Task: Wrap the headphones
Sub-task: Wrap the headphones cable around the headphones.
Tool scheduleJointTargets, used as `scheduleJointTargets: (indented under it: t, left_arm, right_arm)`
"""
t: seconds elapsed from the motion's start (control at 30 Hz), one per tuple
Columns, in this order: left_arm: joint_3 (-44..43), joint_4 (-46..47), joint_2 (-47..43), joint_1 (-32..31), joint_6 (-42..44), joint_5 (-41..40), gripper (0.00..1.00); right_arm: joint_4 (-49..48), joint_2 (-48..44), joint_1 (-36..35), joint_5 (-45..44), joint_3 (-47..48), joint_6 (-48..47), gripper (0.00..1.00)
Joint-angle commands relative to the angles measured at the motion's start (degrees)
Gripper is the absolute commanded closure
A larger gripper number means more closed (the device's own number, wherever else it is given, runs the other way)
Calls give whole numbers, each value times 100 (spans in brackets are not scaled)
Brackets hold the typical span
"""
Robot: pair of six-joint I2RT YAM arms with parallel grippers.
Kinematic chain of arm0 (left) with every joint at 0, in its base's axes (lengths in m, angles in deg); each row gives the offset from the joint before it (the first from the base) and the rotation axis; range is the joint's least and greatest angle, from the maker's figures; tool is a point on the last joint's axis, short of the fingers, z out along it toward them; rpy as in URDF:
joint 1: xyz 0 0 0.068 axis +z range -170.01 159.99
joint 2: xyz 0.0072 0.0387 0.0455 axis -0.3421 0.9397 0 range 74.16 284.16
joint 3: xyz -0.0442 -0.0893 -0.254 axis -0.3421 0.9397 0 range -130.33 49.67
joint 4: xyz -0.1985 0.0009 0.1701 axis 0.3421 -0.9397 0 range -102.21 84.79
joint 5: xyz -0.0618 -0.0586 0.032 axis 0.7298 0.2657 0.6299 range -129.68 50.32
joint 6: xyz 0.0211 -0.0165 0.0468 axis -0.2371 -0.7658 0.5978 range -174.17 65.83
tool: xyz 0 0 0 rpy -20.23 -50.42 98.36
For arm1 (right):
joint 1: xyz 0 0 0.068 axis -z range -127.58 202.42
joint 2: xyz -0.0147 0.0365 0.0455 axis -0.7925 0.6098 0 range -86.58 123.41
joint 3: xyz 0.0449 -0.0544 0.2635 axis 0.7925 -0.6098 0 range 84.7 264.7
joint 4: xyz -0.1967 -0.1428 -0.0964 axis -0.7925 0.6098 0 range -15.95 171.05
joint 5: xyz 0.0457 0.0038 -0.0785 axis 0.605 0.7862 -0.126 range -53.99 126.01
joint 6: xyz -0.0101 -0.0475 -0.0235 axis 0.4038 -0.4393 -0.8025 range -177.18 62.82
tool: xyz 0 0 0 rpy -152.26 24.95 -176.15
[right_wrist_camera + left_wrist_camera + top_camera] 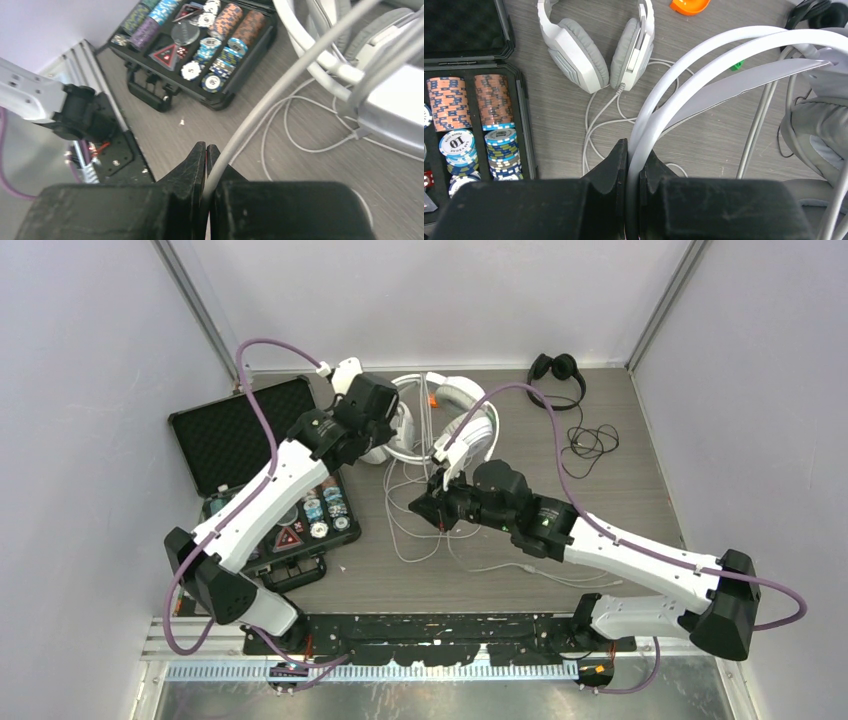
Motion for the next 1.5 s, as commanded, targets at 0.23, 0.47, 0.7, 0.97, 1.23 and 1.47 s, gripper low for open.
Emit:
scheduleJointTargets:
  t: [0.23,0.47,0.7,0.97,1.23,1.47]
  left_arm:
    - [-416,385,-581,30,-516,-308,100]
    - [-538,248,-655,30,-475,-376,100]
    - [-629,186,-725,29,-485,-421,100]
    - [-714,169,-777,24,-462,-469,100]
    - [-861,204,-773,29,-371,-509,100]
    - [-1102,283,-711,110,-169,-554,100]
  right_arm:
    - [-1679,-167,-125,-575,-1216,-834,89]
    - [-2427,-168,-235,-225,-1885,-859,87]
    - [-2968,-10,-307,-384,-2366,-822,86]
    - [-3659,185,-415,-697,-2921,-571,85]
    - [-4221,343,-435,-1061,-3466,-192,89]
    - [-4596,213,-436,-1453,-3906,193,100]
